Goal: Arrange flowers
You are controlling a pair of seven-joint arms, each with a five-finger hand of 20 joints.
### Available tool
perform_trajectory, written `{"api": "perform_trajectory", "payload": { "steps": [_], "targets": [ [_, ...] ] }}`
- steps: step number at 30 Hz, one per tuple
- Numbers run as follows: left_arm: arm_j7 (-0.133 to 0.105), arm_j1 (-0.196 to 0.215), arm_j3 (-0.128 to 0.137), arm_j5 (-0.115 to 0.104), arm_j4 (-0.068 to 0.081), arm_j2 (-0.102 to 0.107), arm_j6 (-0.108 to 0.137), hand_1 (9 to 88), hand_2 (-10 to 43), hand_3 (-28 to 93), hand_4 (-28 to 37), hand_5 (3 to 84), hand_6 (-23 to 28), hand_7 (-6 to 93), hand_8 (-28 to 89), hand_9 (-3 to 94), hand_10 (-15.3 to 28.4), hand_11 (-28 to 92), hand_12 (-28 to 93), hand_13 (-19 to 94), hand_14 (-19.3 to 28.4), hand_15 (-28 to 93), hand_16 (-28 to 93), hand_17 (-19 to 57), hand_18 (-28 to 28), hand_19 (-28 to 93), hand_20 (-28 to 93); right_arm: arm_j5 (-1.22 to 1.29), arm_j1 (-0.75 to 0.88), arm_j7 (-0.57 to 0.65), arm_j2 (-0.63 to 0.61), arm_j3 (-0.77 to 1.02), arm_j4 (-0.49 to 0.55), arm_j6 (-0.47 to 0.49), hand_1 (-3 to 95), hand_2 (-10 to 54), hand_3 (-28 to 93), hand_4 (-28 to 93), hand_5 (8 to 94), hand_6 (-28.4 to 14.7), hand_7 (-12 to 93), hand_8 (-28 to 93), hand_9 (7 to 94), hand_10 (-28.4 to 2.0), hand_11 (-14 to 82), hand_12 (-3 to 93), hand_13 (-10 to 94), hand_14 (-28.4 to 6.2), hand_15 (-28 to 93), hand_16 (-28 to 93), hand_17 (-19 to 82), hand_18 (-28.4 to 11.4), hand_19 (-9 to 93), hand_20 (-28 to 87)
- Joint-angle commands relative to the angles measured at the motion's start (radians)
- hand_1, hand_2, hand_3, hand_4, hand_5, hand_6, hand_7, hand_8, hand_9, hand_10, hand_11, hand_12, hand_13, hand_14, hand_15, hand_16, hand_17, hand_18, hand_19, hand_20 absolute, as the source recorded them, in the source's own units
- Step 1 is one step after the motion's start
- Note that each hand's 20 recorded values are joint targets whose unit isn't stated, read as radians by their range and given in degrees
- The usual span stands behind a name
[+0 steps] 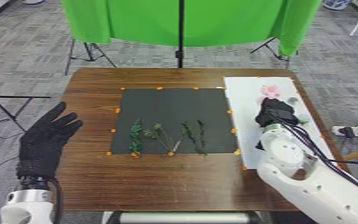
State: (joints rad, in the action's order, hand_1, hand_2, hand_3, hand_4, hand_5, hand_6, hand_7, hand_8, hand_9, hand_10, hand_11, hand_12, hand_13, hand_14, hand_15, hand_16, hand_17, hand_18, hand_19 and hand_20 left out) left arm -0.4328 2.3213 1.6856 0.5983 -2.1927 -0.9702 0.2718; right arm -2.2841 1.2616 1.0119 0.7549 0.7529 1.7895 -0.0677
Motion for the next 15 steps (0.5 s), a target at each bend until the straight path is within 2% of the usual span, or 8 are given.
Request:
{"api": "perform_trajectory", "payload": {
  "steps": [1,4,5,6,7,9,11,15],
  "targets": [
    [0.006,0.024,0.013,-0.004,-0.004,-0.011,0.018,24.9,9.2,76,-20.4,40.0,10.3,12.0,-8,38.0,20.6,28,13,26,25.9,54,-7,-8.3,23.4,49,25,-0.011,-0.105,-0.193,0.12,-0.104,0.128,-0.1,59.4,-9.5,71,-28,88.9,-1.9,18,6,93.7,-7.1,21.3,33.9,82,-4.9,67,20,40,-25.8,93,56],
    [0.011,0.015,0.019,0.005,-0.005,-0.022,0.017,24.9,9.2,76,-20.7,39.7,10.1,12.0,-8,37.8,20.5,28,13,26,25.9,54,-7,-8.3,23.4,49,25,0.04,-0.175,-0.281,0.268,-0.181,0.118,-0.065,58.9,-9.5,72,-28,88.8,-1.9,18,6,93.7,-7.1,21.5,33.8,82,-4.9,67,20,40,-25.9,93,57],
    [0.009,0.015,0.022,0.002,-0.007,-0.017,0.02,25.0,9.3,76,-20.7,39.7,10.1,12.0,-8,37.8,20.4,28,13,26,25.9,54,-7,-8.3,23.4,49,25,0.024,-0.187,-0.328,0.325,-0.194,0.099,-0.027,58.6,-9.5,73,-28,88.8,-2.0,18,6,93.7,-7.1,21.4,34.1,81,-5.0,67,20,40,-25.8,93,57],
    [0.021,0.001,0.025,0.007,-0.006,-0.017,0.017,24.9,9.3,76,-20.8,39.6,10.1,12.0,-8,37.8,20.4,28,13,26,25.9,54,-7,-8.3,23.4,49,25,0.005,-0.198,-0.371,0.379,-0.211,0.069,-0.03,58.4,-9.5,73,-28,88.7,-2.0,18,6,93.7,-7.2,21.3,34.5,81,-5.1,68,20,40,-25.7,93,58],
    [0.022,-0.004,0.029,0.01,-0.008,-0.013,0.017,24.9,9.3,76,-20.8,39.6,10.1,12.0,-8,37.8,20.5,28,13,26,25.9,54,-7,-8.3,23.4,49,25,-0.005,-0.21,-0.422,0.434,-0.222,0.038,-0.007,58.1,-9.5,73,-28,88.6,-2.0,18,6,93.7,-7.3,21.1,34.8,81,-5.1,68,21,39,-25.4,93,58],
    [0.033,-0.038,0.029,0.018,-0.004,0.0,0.01,24.9,9.3,76,-20.8,39.5,10.1,12.1,-8,37.7,20.5,28,13,26,26.0,54,-7,-8.2,23.4,49,25,-0.022,-0.211,-0.472,0.535,-0.221,-0.011,0.029,57.7,-9.5,74,-28,88.3,-1.9,18,7,93.7,-7.3,21.1,35.2,79,-5.5,70,21,39,-24.9,93,60],
    [0.038,-0.09,0.016,0.023,0.002,0.023,0.008,24.8,9.3,76,-20.8,39.4,10.0,12.1,-8,37.7,20.5,28,13,26,26.0,54,-7,-8.2,23.4,50,25,-0.087,-0.207,-0.519,0.61,-0.213,-0.07,0.064,57.5,-9.5,74,-28,88.1,-1.8,18,6,93.5,-7.3,21.2,35.6,78,-5.7,71,21,38,-24.8,93,60],
    [0.036,-0.185,-0.023,0.025,0.024,0.046,0.005,24.8,9.3,76,-20.8,39.2,9.9,12.2,-8,37.6,20.4,28,13,26,26.0,54,-7,-8.1,23.4,50,25,-0.041,-0.294,-0.496,0.615,-0.321,-0.134,0.007,56.9,-9.5,73,-28,87.5,-1.1,19,6,92.8,-7.1,21.9,35.6,78,-5.9,72,21,38,-24.5,93,61]
  ]
}}
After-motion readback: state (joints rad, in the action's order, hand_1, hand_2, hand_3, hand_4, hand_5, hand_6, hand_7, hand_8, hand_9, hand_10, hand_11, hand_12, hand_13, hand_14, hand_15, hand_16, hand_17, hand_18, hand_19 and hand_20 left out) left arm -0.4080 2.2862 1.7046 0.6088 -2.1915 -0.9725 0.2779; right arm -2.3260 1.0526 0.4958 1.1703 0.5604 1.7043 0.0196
